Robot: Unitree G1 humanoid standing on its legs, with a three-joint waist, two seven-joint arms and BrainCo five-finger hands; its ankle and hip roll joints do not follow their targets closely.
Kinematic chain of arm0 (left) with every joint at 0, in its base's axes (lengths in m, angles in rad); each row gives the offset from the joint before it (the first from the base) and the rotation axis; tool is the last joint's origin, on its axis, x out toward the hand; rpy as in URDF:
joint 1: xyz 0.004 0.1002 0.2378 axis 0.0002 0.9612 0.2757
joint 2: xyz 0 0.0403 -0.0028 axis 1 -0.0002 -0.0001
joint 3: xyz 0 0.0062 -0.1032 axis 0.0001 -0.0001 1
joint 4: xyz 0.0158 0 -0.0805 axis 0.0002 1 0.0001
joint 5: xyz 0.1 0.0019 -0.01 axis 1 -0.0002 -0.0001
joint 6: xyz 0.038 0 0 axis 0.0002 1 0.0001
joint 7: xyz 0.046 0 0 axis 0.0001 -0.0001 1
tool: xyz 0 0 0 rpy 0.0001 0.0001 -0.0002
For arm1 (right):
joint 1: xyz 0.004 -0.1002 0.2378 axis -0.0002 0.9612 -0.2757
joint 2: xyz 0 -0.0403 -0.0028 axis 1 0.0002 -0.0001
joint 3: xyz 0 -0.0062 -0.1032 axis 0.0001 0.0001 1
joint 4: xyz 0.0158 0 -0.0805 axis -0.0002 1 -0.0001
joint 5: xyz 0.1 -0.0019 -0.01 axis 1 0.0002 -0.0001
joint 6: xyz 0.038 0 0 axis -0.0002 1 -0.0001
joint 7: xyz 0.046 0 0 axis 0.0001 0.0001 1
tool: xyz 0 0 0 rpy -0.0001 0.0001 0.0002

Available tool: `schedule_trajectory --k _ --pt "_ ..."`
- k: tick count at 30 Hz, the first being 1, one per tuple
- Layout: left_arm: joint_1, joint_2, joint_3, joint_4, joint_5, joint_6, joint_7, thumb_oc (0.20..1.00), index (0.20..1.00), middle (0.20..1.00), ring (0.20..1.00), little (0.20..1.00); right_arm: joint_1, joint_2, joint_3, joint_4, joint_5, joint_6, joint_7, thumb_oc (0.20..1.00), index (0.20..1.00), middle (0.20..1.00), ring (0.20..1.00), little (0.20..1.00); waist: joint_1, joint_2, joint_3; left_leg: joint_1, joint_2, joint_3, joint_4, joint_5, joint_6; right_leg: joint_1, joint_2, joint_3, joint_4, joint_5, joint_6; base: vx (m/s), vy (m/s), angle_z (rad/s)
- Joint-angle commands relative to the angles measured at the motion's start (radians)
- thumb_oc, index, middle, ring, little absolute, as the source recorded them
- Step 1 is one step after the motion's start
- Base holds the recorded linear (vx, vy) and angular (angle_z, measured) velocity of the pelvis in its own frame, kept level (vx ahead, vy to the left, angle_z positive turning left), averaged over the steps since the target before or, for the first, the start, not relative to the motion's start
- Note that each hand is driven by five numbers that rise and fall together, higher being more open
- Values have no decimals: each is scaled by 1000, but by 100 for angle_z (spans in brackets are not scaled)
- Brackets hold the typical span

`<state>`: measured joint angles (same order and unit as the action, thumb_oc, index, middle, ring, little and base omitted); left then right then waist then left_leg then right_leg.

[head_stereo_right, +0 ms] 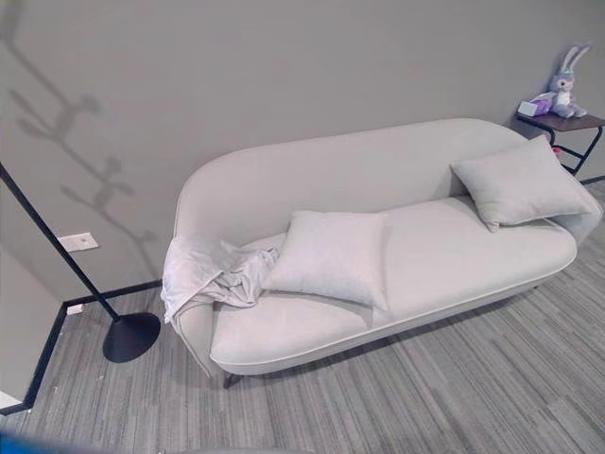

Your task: Hang the clothes on the sofa on the clothes rack.

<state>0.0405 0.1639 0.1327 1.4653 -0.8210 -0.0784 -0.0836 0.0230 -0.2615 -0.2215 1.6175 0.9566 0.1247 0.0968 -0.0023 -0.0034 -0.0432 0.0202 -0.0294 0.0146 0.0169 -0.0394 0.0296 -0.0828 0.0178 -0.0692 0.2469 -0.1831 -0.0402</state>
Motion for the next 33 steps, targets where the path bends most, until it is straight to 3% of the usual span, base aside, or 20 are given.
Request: schedule_trajectory --k 1,18,32,33 --pt "-33 -13 42 8 12 -25 -7 1000 1000 1000 1000 1000 -59 27 11 70 -37 -10 10 1000 1000 1000 1000 1000 -15 -23 17 80 50 -79 -104 -7 -55 177 -54 35 -334 185 114 0 0 0" --pt "-65 -42 -22 -21 2 -29 -2 1000 1000 1000 1000 1000 -62 32 75 47 -88 -12 2 1000 1000 1000 1000 1000 4 -24 22 50 47 -104 -104 2 -60 160 -55 10 -334 181 117 3 -1 5" --pt "-35 -38 -8 -28 0 -37 4 1000 1000 1000 1000 1000 -81 60 117 29 -120 -28 2 1000 1000 1000 1000 1000 -15 -28 29 74 58 -83 -104 -4 -54 168 -46 47 -334 176 108 -12 -17 -4" --pt "-38 -37 -24 -34 13 -38 4 1000 1000 1000 1000 1000 -86 60 125 26 -126 -34 1 1000 1000 1000 1000 1000 -15 -34 50 45 54 -78 -49 -9 -55 170 -52 53 -334 178 103 -161 -21 -13"
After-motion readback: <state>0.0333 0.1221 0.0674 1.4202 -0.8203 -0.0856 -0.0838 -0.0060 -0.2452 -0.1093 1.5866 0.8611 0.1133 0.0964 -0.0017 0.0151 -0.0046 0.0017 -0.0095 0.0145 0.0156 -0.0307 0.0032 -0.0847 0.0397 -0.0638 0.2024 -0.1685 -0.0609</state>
